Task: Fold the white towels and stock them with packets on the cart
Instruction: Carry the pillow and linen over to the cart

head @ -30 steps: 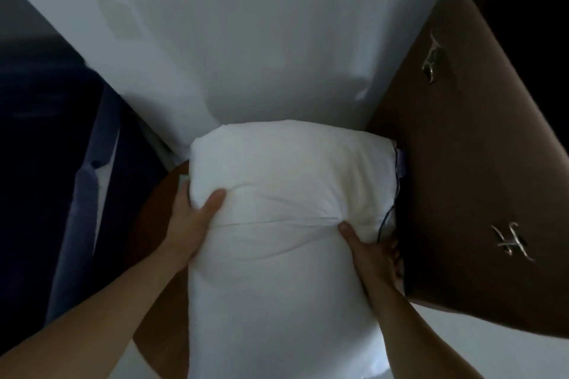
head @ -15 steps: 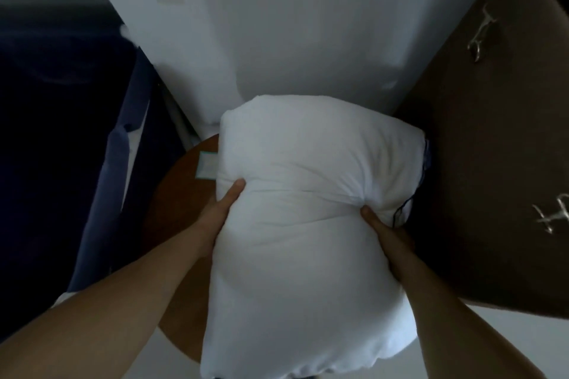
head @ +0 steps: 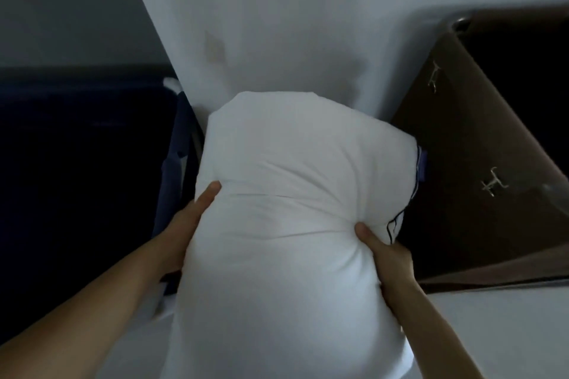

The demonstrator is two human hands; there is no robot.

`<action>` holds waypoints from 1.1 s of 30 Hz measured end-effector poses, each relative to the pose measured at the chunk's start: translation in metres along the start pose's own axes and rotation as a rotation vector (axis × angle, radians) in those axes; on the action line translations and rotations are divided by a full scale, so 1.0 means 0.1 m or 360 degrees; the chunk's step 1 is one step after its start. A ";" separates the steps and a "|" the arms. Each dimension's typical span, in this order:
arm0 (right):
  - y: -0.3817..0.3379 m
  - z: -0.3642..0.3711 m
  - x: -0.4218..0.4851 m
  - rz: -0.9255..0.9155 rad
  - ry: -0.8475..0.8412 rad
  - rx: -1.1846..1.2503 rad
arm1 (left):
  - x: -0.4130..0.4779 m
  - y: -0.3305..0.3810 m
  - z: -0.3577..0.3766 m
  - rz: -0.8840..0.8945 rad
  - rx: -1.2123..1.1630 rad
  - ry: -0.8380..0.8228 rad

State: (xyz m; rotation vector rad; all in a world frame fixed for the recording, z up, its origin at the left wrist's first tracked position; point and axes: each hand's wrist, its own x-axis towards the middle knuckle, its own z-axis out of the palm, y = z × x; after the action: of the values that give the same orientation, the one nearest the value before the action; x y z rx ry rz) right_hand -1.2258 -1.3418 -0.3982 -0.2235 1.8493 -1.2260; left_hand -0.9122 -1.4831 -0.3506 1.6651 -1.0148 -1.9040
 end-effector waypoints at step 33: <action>0.73 0.65 0.77 -0.0812 -0.0219 -0.2129 | 1.11 -0.78 1.05 0.1191 0.2698 0.0267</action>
State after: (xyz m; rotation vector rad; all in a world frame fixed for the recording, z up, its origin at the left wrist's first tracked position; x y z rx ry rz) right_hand -1.2014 -1.3915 -0.5096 -1.5106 2.2658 -0.0346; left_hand -1.0237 -1.4856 -0.4810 1.4444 -2.9370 -0.1068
